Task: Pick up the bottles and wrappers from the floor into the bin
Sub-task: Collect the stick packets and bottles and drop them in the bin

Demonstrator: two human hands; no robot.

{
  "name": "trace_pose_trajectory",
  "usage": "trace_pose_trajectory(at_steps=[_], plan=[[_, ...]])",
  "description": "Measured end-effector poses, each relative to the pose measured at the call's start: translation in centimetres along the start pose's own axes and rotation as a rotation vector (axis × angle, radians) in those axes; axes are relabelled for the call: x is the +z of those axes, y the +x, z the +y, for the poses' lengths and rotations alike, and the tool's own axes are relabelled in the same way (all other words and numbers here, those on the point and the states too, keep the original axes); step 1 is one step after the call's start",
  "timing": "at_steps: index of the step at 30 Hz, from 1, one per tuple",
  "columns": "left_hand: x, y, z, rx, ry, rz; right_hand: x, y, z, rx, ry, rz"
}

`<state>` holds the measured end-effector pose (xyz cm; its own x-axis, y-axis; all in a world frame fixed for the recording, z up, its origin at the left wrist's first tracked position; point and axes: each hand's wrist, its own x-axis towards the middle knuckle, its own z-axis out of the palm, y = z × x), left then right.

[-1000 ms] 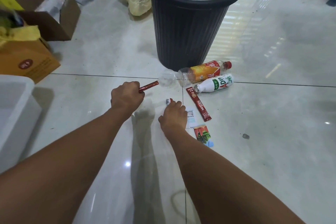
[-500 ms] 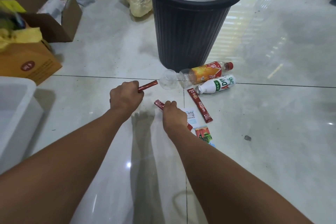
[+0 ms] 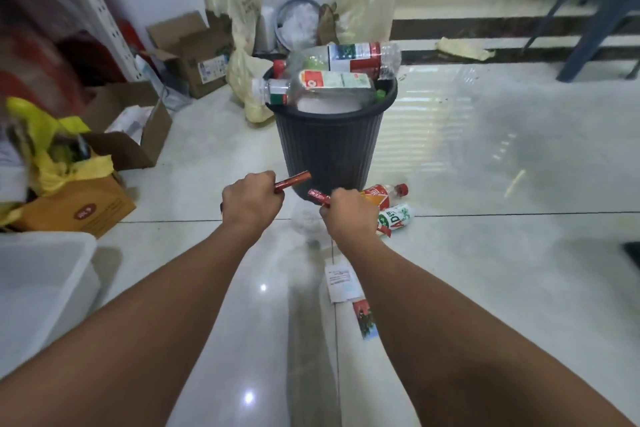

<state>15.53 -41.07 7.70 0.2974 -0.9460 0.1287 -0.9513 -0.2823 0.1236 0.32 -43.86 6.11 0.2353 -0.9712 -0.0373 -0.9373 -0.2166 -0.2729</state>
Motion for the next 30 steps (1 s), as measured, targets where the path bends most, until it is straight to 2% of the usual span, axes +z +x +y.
trace_pose_trajectory(at_steps=[8, 15, 20, 26, 30], plan=[[-6.9, 2.4, 5.0, 0.045, 0.066, 0.125, -8.7, 0.5, 1.9, 0.036, 0.081, 0.164], [-11.4, 5.5, 6.6, 0.007, 0.074, 0.141, -15.0, 2.8, 3.3, 0.071, 0.067, 0.272], [-13.3, 8.4, 6.3, 0.012, 0.025, 0.077, -17.1, 5.8, 0.5, 0.07, 0.058, 0.329], [-15.3, 12.5, 4.7, 0.103, 0.053, 0.085, -17.8, 8.9, -1.4, 0.119, 0.033, 0.37], [-15.0, 14.8, 4.6, 0.138, -0.063, 0.047, -17.5, 10.5, -1.4, 0.111, 0.002, 0.425]])
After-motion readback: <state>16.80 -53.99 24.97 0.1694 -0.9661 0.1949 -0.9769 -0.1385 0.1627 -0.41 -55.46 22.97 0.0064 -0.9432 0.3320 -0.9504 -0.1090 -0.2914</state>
